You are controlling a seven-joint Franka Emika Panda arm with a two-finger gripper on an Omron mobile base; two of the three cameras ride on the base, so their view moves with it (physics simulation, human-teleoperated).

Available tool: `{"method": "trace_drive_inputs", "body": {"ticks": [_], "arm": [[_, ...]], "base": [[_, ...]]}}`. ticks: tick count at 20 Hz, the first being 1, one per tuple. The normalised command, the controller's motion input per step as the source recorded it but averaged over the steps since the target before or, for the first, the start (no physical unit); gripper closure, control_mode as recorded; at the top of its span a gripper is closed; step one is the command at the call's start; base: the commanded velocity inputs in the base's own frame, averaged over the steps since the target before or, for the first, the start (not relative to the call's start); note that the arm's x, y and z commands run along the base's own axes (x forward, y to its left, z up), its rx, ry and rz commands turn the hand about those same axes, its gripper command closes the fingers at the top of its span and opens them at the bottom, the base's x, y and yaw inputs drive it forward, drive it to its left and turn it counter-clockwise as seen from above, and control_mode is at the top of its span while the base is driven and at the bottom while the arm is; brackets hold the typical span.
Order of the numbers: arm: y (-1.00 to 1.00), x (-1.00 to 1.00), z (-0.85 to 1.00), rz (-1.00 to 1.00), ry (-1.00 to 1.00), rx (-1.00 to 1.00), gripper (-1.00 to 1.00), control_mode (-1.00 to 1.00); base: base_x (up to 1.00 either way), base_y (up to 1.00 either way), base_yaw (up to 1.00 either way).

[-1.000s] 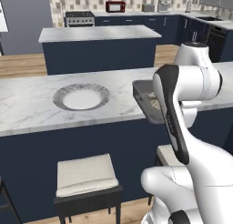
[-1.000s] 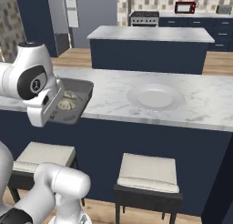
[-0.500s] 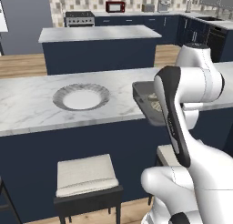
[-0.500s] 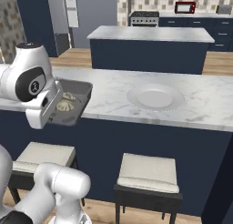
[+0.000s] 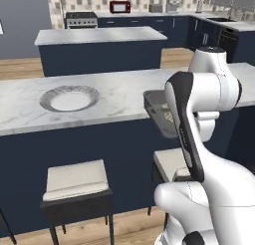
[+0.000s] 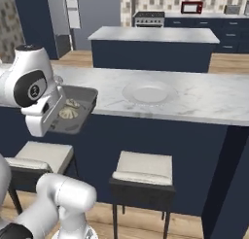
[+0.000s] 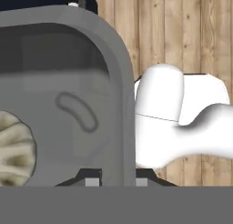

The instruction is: Place two dumplings into each of the tupperware containers and then place the containers in the fridge.

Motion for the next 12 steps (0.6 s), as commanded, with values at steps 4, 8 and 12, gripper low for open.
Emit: {"method": "trace_drive_inputs", "body": {"ticks": [4,8,12], "arm": [[0.00,0.00,0.00,0.00,0.00,0.00,1.00,1.00],[0.00,0.00,0.00,0.00,0.00,0.00,1.00,1.00],[0.00,0.00,0.00,0.00,0.00,0.00,1.00,1.00]], "base": [[-0.40,-1.00,-0.16],[-0.02,-1.00,-0.16],[0.00,-1.00,-0.09]]}}
